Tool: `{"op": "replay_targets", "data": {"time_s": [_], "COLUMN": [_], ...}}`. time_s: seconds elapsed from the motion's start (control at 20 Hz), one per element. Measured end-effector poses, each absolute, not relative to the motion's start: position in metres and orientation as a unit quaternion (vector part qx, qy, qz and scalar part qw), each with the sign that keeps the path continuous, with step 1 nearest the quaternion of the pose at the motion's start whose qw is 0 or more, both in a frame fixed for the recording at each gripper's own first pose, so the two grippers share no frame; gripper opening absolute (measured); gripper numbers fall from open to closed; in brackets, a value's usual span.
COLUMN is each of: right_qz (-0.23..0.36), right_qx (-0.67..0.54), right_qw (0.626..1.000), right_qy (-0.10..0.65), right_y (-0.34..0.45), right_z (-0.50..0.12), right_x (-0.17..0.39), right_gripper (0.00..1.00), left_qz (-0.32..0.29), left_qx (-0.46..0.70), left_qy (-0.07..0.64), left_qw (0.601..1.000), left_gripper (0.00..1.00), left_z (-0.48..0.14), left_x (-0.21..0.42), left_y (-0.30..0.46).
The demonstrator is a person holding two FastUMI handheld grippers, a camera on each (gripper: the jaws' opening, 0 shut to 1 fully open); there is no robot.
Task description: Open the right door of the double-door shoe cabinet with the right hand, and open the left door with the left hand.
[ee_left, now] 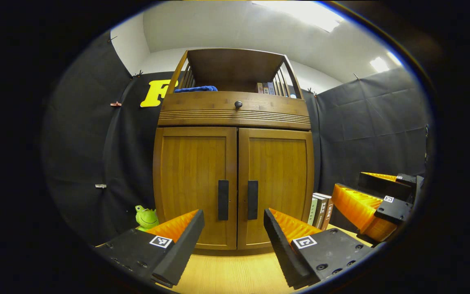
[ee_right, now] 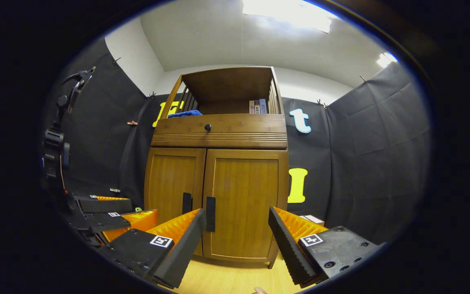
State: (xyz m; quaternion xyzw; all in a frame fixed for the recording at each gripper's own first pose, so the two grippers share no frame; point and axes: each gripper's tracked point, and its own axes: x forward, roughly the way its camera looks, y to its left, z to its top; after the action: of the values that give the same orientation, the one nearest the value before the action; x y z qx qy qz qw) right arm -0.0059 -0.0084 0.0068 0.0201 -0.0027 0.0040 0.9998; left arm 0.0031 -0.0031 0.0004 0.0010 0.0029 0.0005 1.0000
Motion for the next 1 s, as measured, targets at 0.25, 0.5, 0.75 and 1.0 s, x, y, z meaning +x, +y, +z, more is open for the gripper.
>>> {"op": "replay_targets", "data": {"time_s": [0.25, 0.5, 0.75, 1.0], "right_qz": [0.004, 0.007, 0.012, 0.017], "right_qx": [0.021, 0.019, 0.027, 0.031], "right_qw": [1.0, 1.0, 1.0, 0.999], "right_qy": [0.002, 0.005, 0.009, -0.001], "right_y": [-0.009, -0.007, 0.006, 0.027], "right_z": [0.003, 0.001, -0.004, -0.006], "right_x": [-0.005, -0.004, 0.005, 0.024], "right_gripper": [0.97, 0.95, 0.97, 0.97], "left_qz": [0.001, 0.002, -0.002, -0.008], "left_qx": [0.002, -0.003, -0.007, -0.004], "left_qy": [0.007, 0.005, 0.003, -0.001], "left_qw": [1.0, 1.0, 1.0, 1.0], "left_gripper": [0.87, 0.92, 0.92, 0.92], "left_z": [-0.003, -0.001, -0.003, -0.002], "left_x": [0.004, 0.003, -0.005, -0.022], "left_y": [-0.004, 0.001, 0.012, 0.027]}}
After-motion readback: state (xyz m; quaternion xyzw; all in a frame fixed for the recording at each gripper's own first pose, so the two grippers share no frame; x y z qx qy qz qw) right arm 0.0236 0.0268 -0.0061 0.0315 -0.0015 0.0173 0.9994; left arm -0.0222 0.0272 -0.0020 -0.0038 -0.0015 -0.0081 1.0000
